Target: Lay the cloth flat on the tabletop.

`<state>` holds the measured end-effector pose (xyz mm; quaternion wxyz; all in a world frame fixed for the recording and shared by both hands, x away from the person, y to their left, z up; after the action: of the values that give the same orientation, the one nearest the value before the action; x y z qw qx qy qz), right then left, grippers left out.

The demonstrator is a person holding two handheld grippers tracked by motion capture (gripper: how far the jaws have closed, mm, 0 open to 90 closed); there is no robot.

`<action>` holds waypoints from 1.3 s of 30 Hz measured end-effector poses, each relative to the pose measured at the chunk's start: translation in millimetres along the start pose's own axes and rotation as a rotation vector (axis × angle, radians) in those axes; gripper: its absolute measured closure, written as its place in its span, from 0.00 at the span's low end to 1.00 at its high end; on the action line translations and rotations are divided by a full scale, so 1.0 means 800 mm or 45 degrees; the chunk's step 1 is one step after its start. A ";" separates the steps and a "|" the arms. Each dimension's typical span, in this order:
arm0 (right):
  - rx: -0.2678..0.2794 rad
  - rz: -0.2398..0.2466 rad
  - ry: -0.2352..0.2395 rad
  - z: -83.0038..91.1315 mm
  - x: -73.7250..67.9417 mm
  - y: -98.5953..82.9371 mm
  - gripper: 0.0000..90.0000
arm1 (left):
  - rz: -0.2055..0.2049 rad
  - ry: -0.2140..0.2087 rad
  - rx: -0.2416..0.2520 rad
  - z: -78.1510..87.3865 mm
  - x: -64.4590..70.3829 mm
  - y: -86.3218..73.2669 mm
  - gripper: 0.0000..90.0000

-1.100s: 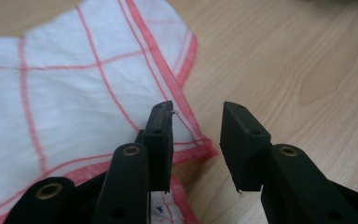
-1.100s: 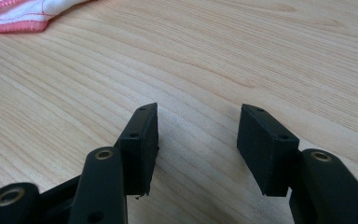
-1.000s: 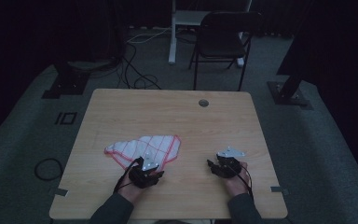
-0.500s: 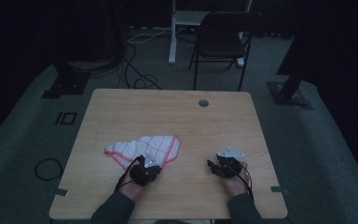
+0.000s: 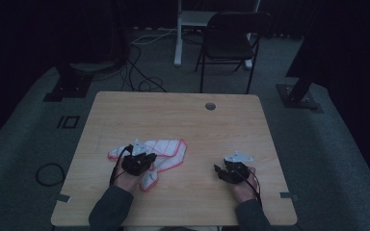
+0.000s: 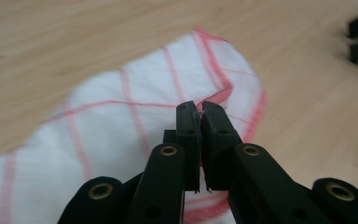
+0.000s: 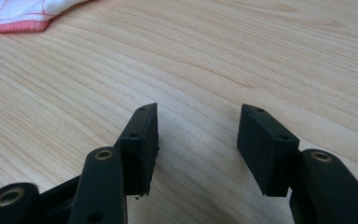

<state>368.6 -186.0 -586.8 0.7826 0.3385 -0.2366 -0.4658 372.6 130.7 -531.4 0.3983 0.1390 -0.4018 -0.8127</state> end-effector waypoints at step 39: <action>0.006 0.025 -0.003 0.000 -0.006 0.002 0.57 | 0.598 0.359 0.054 0.040 -0.204 -0.059 0.94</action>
<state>367.3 -180.9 -586.1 0.7861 0.3374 -0.2420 -0.4578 435.3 288.7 -562.3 0.6248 0.1622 -0.3804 -0.6623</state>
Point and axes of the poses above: each handheld gripper's, and its own axes: z roughly backward along the jaws, y roughly out of its top, x roughly to its right, the point moved 6 cm from there along -z, roughly forward along the jaws, and after that the axes turned 5 degrees about -y, right-handed, at the moved point
